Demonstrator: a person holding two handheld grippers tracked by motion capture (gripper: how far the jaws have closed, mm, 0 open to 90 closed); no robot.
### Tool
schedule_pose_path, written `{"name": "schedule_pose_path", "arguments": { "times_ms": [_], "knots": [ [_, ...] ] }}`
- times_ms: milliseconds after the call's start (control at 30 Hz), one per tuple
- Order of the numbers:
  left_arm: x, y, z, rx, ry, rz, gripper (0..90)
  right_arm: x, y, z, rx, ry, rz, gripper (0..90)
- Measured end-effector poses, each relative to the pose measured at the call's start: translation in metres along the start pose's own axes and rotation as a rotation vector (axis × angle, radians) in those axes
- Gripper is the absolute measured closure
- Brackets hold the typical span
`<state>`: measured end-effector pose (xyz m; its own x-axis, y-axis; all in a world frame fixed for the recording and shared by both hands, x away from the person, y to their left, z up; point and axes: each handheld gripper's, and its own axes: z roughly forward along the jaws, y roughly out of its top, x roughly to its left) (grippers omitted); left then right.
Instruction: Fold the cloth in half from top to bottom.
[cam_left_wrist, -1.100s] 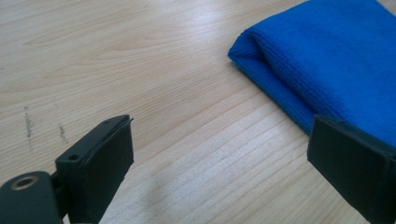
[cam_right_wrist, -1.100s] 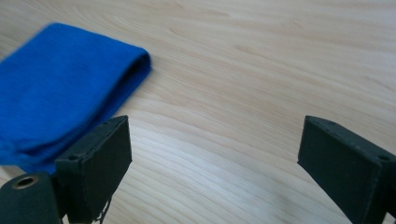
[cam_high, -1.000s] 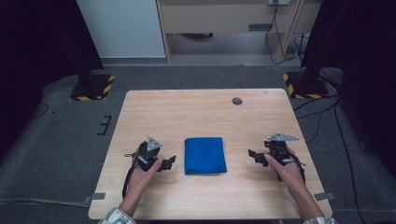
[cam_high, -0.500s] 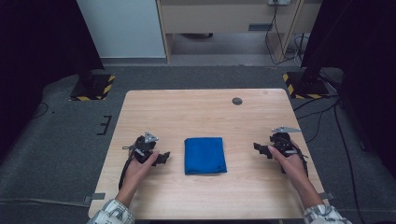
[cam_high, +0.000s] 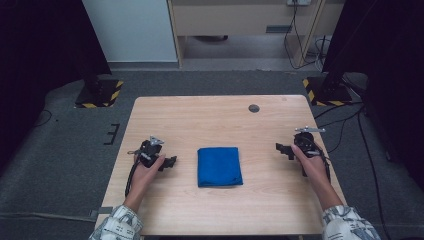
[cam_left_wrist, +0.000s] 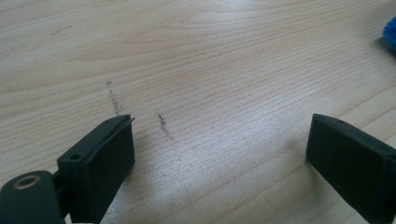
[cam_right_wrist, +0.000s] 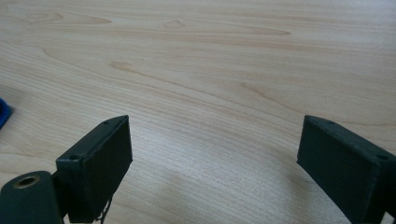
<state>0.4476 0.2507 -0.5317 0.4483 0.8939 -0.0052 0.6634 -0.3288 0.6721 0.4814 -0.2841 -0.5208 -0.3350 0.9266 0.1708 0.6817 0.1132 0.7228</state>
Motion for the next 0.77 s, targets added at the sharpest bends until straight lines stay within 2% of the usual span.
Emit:
{"name": "schedule_pose_path", "arguments": {
  "times_ms": [167, 267, 333, 367, 467, 767],
  "knots": [
    [-0.004, 0.0, 0.002, 0.001, 0.0, 0.012, 4.6, 0.0, -0.006, 0.008, 0.036, -0.021, 0.018, 10.0],
    [-0.004, -0.001, 0.003, -0.012, 0.003, 0.008, 4.0, 0.003, -0.011, 0.008, 0.015, -0.04, 0.005, 9.9],
    [-0.005, -0.005, 0.003, -0.042, 0.01, 0.003, 3.3, 0.006, -0.014, 0.008, 0.01, -0.063, -0.036, 9.9],
    [-0.005, -0.005, 0.003, -0.045, 0.011, 0.004, 2.7, 0.009, -0.018, 0.009, 0.002, -0.084, -0.076, 9.9],
    [-0.006, -0.005, 0.003, -0.044, 0.011, 0.005, 2.6, 0.016, -0.021, 0.009, 0.02, -0.115, -0.129, 7.6],
    [-0.01, -0.009, 0.0, -0.044, 0.014, 0.002, 2.4, 0.025, -0.039, -0.008, 0.029, -0.078, -0.161, 7.6]
  ]
}}
